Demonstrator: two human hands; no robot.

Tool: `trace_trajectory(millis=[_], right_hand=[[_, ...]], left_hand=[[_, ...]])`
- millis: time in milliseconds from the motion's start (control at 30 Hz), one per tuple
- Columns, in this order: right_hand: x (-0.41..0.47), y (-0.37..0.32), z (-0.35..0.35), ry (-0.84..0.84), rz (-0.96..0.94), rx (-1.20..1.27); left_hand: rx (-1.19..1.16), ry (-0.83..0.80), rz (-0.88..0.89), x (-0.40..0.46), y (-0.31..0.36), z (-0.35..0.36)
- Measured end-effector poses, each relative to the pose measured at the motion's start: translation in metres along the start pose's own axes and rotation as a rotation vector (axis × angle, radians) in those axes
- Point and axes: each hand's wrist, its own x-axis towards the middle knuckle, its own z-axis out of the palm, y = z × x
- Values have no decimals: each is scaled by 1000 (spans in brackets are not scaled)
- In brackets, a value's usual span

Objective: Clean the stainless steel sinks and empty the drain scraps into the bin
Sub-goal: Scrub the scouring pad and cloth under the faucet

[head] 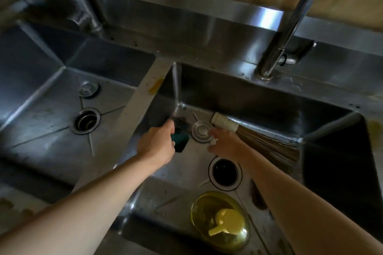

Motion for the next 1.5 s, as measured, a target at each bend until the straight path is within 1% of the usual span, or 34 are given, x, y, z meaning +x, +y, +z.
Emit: trace_trajectory(millis=[100,200,267,333,433,567,633,733,800,867,967,1067,1167,1300,1367,1500], right_hand=[[32,-18,8,-73,-90,-182],[69,-27,28,-49,-170,-352],[92,-31,41,-7,-222,-368],[108,-34,51,0,-262,-387],[122,-35,65,-42,-307,-426],[133,-37,82,-129,-348,-505],[136,-40,86,-107,-377,-585],[136,-45,91,-43,-440,-675],[133,-44,90,-30,-454,-614],[126,-40,82,3,-438,-482],[105,-36,56,78,-384,-308],[81,-30,27,143,-359,-221],[55,-20,1,160,-302,-29],[11,-18,-36,216,-241,89],[-13,-23,-55,314,-225,123],[-48,-25,-69,603,-164,202]], left_hand=[[-9,-5,-32,-9,-14,-8],[-5,7,-35,-12,-18,-8],[1,0,-53,-9,-19,-4],[12,-18,-55,-7,-21,0],[37,-30,-63,-7,-26,9],[28,-26,-15,-7,-39,23],[34,-32,-19,-6,-42,24],[-21,-100,-81,-2,-48,25],[-40,-116,-96,-1,-50,27],[-10,-128,-92,-5,-50,26],[68,-139,-71,-12,-43,20],[62,-130,-93,-13,-36,15],[54,-140,-101,-19,-27,4],[44,-118,-31,-25,-16,-17],[19,-103,8,-28,-7,-29],[-17,-28,91,-38,7,-41]])
